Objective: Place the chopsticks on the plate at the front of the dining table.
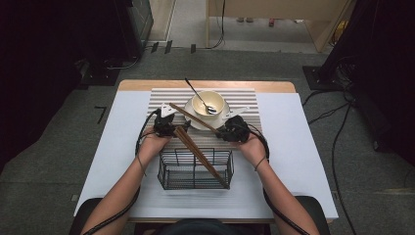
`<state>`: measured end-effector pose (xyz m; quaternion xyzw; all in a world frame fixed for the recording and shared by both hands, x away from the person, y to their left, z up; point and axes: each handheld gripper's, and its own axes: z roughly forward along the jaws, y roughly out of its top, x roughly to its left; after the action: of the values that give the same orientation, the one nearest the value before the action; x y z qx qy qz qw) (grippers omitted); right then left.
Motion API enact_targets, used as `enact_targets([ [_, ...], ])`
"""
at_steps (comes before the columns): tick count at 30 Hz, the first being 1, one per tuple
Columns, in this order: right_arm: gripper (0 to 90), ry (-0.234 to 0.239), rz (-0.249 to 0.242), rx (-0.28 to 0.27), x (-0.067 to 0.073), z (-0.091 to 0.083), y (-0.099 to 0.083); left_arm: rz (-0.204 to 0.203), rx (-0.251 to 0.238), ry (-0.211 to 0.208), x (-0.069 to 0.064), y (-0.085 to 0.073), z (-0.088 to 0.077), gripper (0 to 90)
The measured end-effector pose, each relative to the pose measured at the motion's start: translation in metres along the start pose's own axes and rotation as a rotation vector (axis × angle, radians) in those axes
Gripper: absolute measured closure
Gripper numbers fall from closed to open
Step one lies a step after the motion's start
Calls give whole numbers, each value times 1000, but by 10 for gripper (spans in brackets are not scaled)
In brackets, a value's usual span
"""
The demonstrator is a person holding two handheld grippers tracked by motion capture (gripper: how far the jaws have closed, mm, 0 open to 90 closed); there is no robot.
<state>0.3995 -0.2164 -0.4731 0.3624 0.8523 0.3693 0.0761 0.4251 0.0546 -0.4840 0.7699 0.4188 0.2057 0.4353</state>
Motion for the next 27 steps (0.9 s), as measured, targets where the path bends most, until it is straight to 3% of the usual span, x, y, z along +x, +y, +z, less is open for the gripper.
enact_targets([
  [6, 706, 0, 2, -16, 0, -3, -2, 5, -2, -1, -2, 1, 1, 207],
  [12, 695, -3, 9, -17, 1, -14, -9, 1, -6, 3, 0, 2, 1, 207],
  [17, 792, -6, 16, -5, 0, -14, -10, 3, -4, 3, -2, 2, 3, 207],
  [27, 810, -6, 19, -17, 1, -6, -2, -1, -10, 8, -5, 2, 7, 207],
])
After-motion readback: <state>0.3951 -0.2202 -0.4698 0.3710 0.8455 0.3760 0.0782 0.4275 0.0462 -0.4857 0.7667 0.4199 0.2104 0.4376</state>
